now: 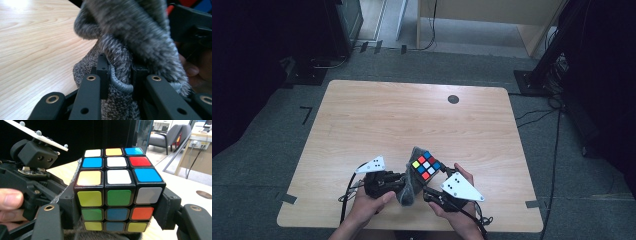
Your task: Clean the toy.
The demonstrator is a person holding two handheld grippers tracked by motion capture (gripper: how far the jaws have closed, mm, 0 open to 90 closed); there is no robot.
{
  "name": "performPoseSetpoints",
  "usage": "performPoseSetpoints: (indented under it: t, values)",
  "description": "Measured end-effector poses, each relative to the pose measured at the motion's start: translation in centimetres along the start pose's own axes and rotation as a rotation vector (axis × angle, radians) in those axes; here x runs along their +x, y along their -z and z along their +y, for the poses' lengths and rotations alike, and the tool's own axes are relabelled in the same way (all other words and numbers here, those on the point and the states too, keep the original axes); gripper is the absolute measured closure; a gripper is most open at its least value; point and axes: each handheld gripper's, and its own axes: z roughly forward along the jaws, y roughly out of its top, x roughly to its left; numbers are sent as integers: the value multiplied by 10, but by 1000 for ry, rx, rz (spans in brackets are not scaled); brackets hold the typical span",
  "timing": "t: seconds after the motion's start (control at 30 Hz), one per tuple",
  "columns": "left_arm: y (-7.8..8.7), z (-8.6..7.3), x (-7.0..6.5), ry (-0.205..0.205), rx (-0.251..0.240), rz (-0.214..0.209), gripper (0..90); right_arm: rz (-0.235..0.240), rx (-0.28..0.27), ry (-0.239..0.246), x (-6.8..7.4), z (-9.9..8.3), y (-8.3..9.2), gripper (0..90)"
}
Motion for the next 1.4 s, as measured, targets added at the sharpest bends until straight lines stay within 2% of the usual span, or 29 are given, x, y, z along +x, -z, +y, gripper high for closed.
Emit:
performPoseSetpoints:
  t: [0.13,0.2,0.23,0.3,0.33,0.37,0.5,0.57,0.67,0.77,0.9,1.0,1.13,1.2,1.33,1.4]
  values:
    - [-4,-2,-3,-27,19,3,748,11,2,-18,1,-1,-2,344]
    - [-5,-3,-3,-46,29,33,740,10,9,-29,1,-2,-3,344]
    - [-6,-2,-3,-59,39,72,734,4,13,-26,1,-3,-3,344]
    - [-4,-2,0,-79,64,199,722,-15,17,-16,0,-4,-4,344]
    - [-3,-2,3,-81,72,246,720,-25,22,-16,-1,-4,-4,344]
    - [-1,-2,6,-74,74,275,715,-31,24,-18,-2,-4,-4,344]
    - [2,-1,14,-60,83,336,612,-55,30,-10,-5,-6,-5,344]
    - [3,-1,15,-53,86,371,500,-60,33,-12,-5,-7,-5,344]
    - [8,3,17,-51,75,429,390,-67,32,-10,-6,-6,-4,344]
    - [16,7,15,-88,59,481,298,-82,22,-16,-10,-5,-2,344]
    - [21,13,7,-158,52,524,208,-107,16,-35,-16,-3,1,344]
    - [24,18,-3,-221,36,565,187,-121,12,-42,-19,-2,4,344]
    - [32,25,-16,-274,-49,570,184,-134,4,-46,-21,1,6,344]
    - [35,28,-22,-290,-72,543,188,-140,1,-46,-23,3,8,344]
    - [28,27,-32,-334,-71,474,199,-149,-10,-62,-26,9,12,344]
    - [20,24,-36,-358,-40,452,203,-149,-12,-62,-26,12,14,344]
